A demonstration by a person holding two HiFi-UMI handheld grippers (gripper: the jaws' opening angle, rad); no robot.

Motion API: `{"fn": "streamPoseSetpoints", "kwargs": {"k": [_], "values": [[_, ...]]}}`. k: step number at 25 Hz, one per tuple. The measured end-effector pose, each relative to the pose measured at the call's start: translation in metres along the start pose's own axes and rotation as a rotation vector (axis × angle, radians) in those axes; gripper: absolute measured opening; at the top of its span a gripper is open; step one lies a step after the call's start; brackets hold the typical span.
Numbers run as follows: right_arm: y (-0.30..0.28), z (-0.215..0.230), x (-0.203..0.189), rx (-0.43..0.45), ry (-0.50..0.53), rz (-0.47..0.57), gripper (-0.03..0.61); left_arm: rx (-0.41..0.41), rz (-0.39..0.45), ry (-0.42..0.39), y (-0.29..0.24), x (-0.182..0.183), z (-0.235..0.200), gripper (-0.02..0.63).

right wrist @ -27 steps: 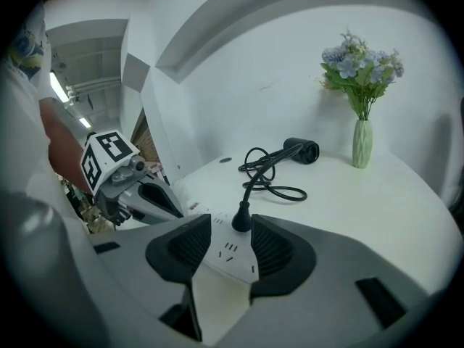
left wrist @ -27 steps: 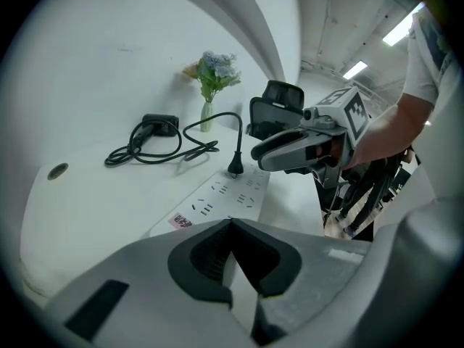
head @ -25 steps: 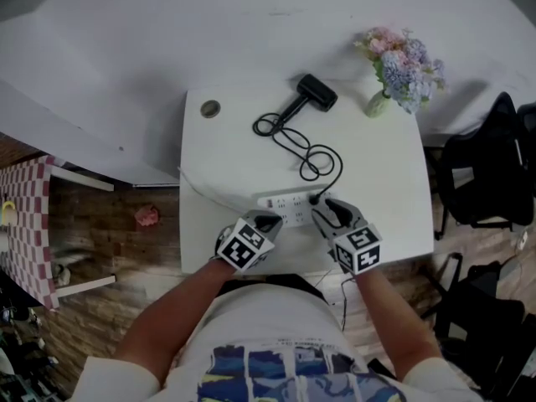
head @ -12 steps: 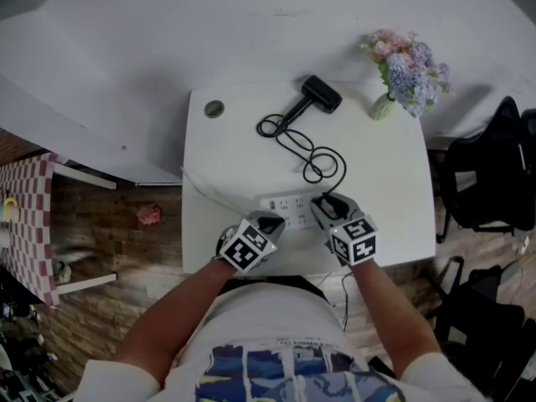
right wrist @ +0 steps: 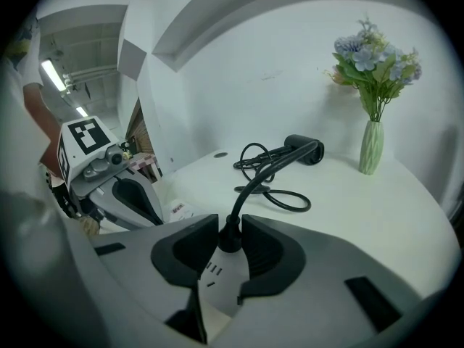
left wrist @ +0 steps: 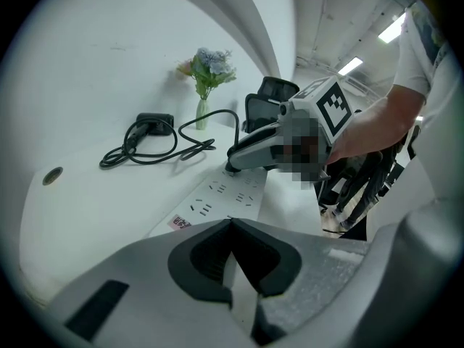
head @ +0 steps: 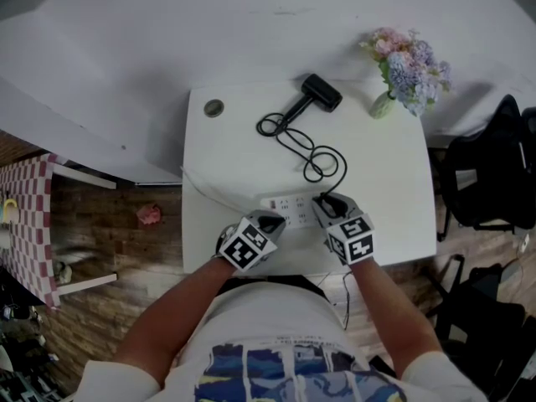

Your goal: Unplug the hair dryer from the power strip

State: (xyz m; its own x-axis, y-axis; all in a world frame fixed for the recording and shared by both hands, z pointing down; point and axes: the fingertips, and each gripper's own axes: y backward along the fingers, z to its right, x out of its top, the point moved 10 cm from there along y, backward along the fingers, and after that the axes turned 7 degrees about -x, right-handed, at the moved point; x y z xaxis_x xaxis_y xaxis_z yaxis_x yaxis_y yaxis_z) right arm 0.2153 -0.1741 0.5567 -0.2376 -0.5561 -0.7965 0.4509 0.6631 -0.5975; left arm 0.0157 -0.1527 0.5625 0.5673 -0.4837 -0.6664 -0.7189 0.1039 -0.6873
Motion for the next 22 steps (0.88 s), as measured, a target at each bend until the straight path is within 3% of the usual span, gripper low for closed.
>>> {"fn": "streamPoseSetpoints", "kwargs": {"k": [14,22], "values": [[0.002,-0.001,0.002,-0.021,-0.019,0.009,0.069,-0.004,-0.045,-0.015,-0.002,0.004,0.001,0.002],[0.006,-0.015,0.007,-0.082,0.121,0.006,0.063,0.011,-0.100,-0.045,-0.005,0.008,0.002,0.003]]}}
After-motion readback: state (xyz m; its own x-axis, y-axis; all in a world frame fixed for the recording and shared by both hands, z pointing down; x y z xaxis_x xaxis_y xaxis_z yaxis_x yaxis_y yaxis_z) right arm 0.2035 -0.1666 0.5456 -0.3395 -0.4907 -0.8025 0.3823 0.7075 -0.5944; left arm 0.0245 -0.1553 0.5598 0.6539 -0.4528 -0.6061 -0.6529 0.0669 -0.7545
